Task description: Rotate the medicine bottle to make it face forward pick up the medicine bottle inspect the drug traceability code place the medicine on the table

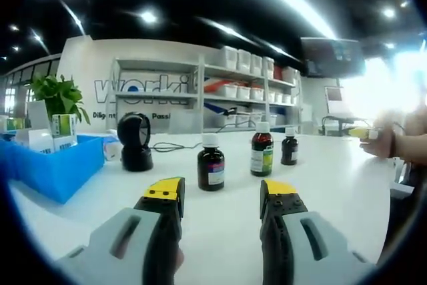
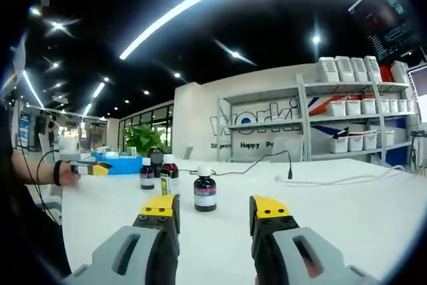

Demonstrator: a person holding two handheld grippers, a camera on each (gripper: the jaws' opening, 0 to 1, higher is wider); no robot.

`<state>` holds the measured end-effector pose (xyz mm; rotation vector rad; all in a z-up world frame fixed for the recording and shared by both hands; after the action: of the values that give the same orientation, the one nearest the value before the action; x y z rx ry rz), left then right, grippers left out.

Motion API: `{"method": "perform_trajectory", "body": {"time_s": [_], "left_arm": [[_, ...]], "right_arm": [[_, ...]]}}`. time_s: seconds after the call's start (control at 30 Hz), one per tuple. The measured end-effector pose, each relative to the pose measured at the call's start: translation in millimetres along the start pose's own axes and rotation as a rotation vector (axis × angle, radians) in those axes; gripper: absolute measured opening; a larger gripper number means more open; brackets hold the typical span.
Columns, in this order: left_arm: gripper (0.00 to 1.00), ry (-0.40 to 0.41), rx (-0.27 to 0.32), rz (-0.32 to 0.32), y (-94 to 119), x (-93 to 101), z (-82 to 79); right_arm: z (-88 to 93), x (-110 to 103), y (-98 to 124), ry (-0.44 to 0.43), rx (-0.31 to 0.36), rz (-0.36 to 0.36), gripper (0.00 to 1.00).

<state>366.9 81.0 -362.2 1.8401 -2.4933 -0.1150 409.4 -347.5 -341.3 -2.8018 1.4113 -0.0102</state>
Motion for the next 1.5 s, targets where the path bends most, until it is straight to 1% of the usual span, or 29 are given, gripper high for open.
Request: {"method": "perform_trajectory", "body": {"time_s": [0.03, 0.07, 0.13, 0.3, 0.47, 0.7, 1.5], "left_arm": [[0.36, -0.002, 0.001, 0.002, -0.1, 0.3, 0.0], [0.36, -0.006, 0.001, 0.004, -0.2, 0.7, 0.0], [0.36, -0.011, 0.001, 0.005, -0.1, 1.2, 0.1], [0.36, -0.013, 0.005, 0.003, 0.5, 0.3, 0.0], [0.36, -0.011, 0.011, 0.001, 0.9, -0.5, -0.5], [0.36, -0.011, 0.021, 0.002, 1.3, -0.7, -1.6], [0.36, -0.011, 0.028, 0.01, 1.7, 0.5, -2.4]], "right_arm": [[-0.4, 0.0, 0.4, -0.023, 0.007, -0.009, 0.38], [1.0, 1.3, 0.8, -0.017, 0.002, -0.008, 0.39], [6.8, 1.8, 1.0, 0.03, -0.024, -0.004, 0.39], [4.3, -5.0, 2.5, 0.052, -0.01, 0.007, 0.39], [4.9, -2.9, 1.8, 0.062, -0.016, 0.02, 0.39], [4.6, -0.4, 2.0, 0.045, -0.013, 0.022, 0.38], [7.8, -2.2, -0.6, 0.065, -0.034, 0.016, 0.4]]}}
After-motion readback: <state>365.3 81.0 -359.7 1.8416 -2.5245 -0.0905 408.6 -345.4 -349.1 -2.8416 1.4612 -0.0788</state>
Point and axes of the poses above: the point that each gripper's makers call its tool centre point, and the gripper's own axes: y roughly backward along the fingers, x roughly to its right, z roughly out of its underside, the point moved 5 cm from there along y, roughly backward along the fingers, and after that the axes turned 8 degrees about -x, right-handed, at the moved point
